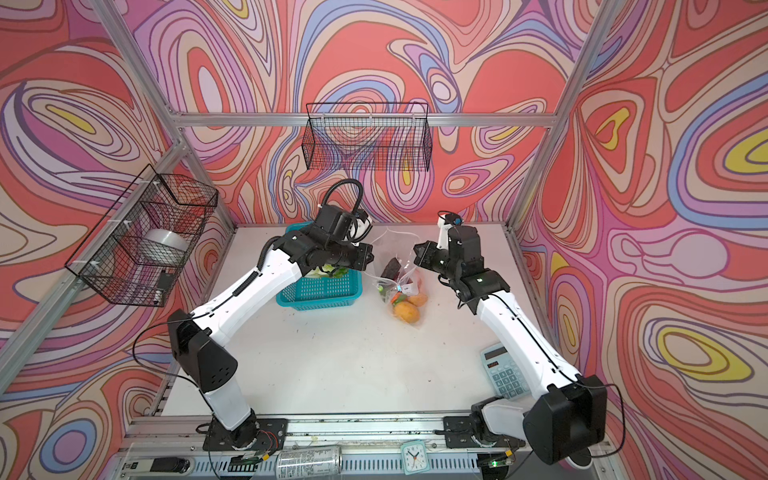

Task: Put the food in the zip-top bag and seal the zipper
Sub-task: 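Move the left gripper back over the lettuce in the basket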

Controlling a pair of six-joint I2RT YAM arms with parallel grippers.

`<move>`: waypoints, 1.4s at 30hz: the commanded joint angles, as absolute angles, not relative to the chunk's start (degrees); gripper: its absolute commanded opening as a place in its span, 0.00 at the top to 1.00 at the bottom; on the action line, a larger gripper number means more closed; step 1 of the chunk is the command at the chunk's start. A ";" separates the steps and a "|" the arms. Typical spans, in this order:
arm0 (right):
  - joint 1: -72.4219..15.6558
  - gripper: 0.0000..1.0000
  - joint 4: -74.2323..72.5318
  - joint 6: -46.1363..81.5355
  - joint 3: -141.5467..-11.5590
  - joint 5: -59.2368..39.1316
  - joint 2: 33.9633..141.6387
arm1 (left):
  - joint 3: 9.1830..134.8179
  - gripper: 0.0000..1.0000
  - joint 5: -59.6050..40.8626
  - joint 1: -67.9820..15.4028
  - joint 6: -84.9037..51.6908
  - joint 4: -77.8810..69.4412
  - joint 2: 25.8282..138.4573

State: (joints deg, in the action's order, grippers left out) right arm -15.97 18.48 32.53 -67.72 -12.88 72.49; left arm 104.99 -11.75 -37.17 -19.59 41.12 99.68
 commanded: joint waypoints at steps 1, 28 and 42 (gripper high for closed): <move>-14.19 1.00 25.06 28.28 -71.24 -11.47 69.78 | 106.75 1.00 -12.96 -37.09 -20.62 40.71 96.21; -12.62 1.00 26.69 23.40 -77.23 -13.55 72.90 | 101.44 0.97 -7.57 -36.59 -21.27 36.66 96.45; -12.62 1.00 23.47 26.35 -74.17 -18.39 75.83 | 100.26 0.21 -6.58 -34.13 -19.73 37.14 95.09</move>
